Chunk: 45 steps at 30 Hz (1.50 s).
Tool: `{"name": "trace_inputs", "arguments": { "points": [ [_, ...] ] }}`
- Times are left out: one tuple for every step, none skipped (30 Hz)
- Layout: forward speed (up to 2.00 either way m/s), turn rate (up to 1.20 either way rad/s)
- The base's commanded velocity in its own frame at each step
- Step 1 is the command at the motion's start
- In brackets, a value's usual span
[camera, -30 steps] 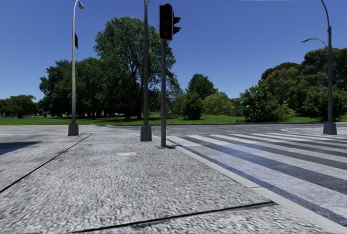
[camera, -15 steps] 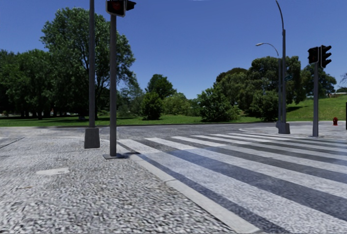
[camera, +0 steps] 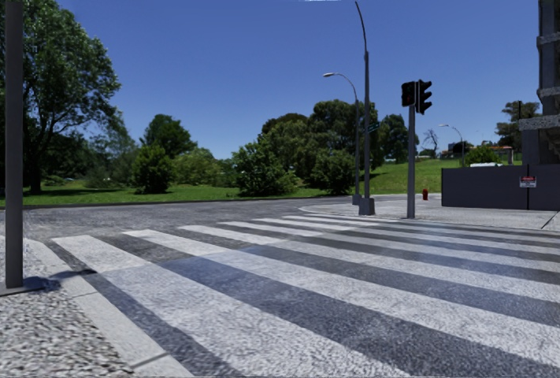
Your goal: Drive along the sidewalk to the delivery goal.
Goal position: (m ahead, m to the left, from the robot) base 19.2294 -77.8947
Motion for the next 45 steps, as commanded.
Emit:
{"name": "trace_inputs", "arguments": {
  "points": [
    [1.51,-0.65],
    [1.49,-0.65],
    [1.42,-0.65],
    [1.42,-0.65],
    [1.40,-0.65],
    [1.40,-0.65],
    [1.40,-0.65],
    [1.37,-0.65],
    [1.36,-0.65],
    [1.35,-0.65],
    [1.35,-0.65],
    [1.35,-0.65],
    [1.33,-0.65],
    [1.32,-0.65],
    [1.32,-0.65],
    [1.32,-0.65],
    [1.32,-0.65],
    [1.32,-0.64],
    [1.32,-0.64],
    [1.32,-0.62],
    [1.32,-0.61],
    [1.32,-0.61],
    [1.32,-0.61],
    [1.32,-0.60],
    [1.32,-0.57],
    [1.32,-0.56],
    [1.32,-0.56],
    [1.32,-0.56],
    [1.32,-0.56],
    [1.32,-0.56],
    [1.32,-0.56],
    [1.32,-0.56],
    [1.32,-0.56],
    [1.32,-0.56],
    [1.32,-0.56],
    [1.32,-0.56],
    [1.32,-0.56],
    [1.32,-0.56],
    [1.38,-0.56],
    [1.60,-0.56],
    [1.60,-0.56],
    [2.00,-0.56],
    [2.00,-0.54],
    [2.00,-0.42],
    [2.00,-0.42]
  ]
}}
